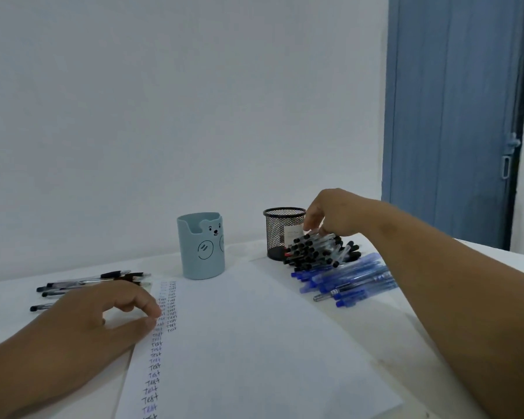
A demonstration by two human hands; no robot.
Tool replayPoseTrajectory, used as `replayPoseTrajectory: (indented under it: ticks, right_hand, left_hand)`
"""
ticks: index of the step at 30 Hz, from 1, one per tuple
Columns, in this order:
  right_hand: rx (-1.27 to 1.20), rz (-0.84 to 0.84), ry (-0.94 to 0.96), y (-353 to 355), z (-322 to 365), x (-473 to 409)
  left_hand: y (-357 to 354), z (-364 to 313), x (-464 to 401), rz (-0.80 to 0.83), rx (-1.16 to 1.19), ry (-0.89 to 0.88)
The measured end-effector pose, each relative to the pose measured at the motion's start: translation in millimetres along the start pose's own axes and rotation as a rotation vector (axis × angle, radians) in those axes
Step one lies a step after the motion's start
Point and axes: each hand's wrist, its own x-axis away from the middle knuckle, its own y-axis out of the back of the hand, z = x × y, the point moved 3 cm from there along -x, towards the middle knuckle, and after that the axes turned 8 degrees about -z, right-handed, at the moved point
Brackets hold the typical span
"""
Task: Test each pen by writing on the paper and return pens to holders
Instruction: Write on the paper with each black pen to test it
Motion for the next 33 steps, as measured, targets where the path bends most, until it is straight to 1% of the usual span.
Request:
replayPoseTrajectory:
  ticks: [3, 6, 9, 12, 16, 19, 21, 23, 25, 29, 33]
  right_hand:
    - [0.023, -0.030, 0.013, 2, 3, -2]
    - [0.046, -0.080, 0.053, 8, 21, 1]
    - [0.062, -0.155, 0.126, 11, 58, 9]
    - [-0.011, -0.211, 0.232, -3, 103, 22]
    - [-0.099, -0.157, 0.418, -38, 153, 46]
    - [-0.102, -0.136, 0.529, -59, 170, 56]
    - [-0.120, -0.127, 0.579, -72, 175, 60]
    - [-0.126, -0.121, 0.612, -85, 177, 62]
    - [-0.125, -0.105, 0.643, -94, 179, 64]
    - [-0.145, -0.079, 0.654, -104, 179, 61]
    - [-0.190, -0.093, 0.650, -107, 178, 59]
  left_hand:
    - [0, 1, 1, 0.003, 0.000, -0.008]
    - [1, 1, 1, 0.006, -0.001, -0.017]
    - [2, 0, 0, 0.011, -0.003, -0.017]
    - [3, 0, -1, 0.027, -0.015, -0.019]
    - [11, 6, -6, 0.010, -0.054, -0.032]
    - [20, 20, -15, -0.036, -0.136, -0.053]
    - [27, 37, -19, -0.011, -0.215, -0.016]
    - [33, 52, -23, 0.054, -0.321, 0.036]
    - [36, 60, -24, 0.095, -0.362, 0.061]
    - [39, 66, -25, 0.082, -0.353, 0.073]
    - [42, 64, -24, 0.060, -0.411, 0.076]
